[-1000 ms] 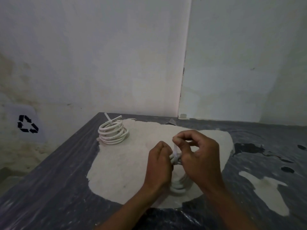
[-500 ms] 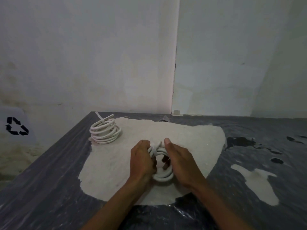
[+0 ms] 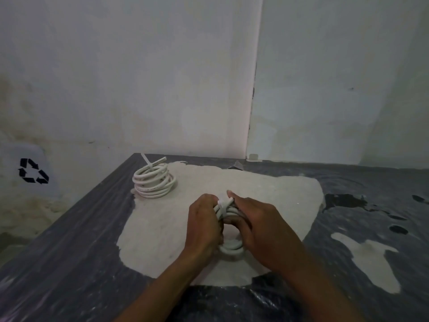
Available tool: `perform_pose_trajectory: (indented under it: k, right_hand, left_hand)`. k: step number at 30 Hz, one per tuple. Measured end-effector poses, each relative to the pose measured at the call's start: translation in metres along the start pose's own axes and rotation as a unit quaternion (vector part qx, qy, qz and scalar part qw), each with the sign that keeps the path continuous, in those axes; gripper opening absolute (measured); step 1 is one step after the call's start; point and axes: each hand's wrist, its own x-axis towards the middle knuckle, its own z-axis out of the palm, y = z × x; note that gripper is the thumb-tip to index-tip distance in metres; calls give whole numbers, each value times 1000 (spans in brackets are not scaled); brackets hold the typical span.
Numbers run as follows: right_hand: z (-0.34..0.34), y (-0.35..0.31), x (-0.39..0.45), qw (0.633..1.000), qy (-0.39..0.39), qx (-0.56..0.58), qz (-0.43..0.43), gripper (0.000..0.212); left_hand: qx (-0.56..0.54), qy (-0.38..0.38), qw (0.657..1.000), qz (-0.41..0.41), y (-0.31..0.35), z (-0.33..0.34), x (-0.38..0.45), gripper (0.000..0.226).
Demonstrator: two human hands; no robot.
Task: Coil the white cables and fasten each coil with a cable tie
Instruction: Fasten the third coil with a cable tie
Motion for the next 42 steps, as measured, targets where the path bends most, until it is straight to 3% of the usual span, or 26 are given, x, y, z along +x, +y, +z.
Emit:
perform_pose_trajectory:
  k: [5, 10, 18, 23, 28, 33, 39, 42]
  right_hand:
    - [10, -2, -1, 999, 19, -45, 7, 27]
    - [4, 0, 0, 999, 32, -6, 4, 18]
    - [-1, 0, 1, 997, 60, 26, -28, 46]
    - [-2, 0, 2, 996, 72, -7, -51, 23]
    - [-2, -1, 1, 996, 85, -19, -19, 14]
    - [-3, -1, -1, 995, 102, 1, -4, 9]
    - [-5, 0, -1, 993, 115, 12, 1, 18]
    - [-6, 4, 0, 991, 123, 33, 27, 12]
  left_hand:
    - [-7, -18, 999, -26, -3, 0, -2, 41]
    - [-23, -43, 998, -28, 0, 1, -6, 40]
    - [30, -39, 998, 45, 3, 0, -3, 36]
    - [95, -77, 986, 115, 3, -4, -5, 23]
    - [116, -101, 977, 147, 9, -4, -9, 33]
    - [104, -125, 977, 136, 4, -5, -7, 21]
    - [65, -130, 983, 108, 1, -5, -1, 31]
    - [47, -131, 987, 78, 3, -3, -3, 32]
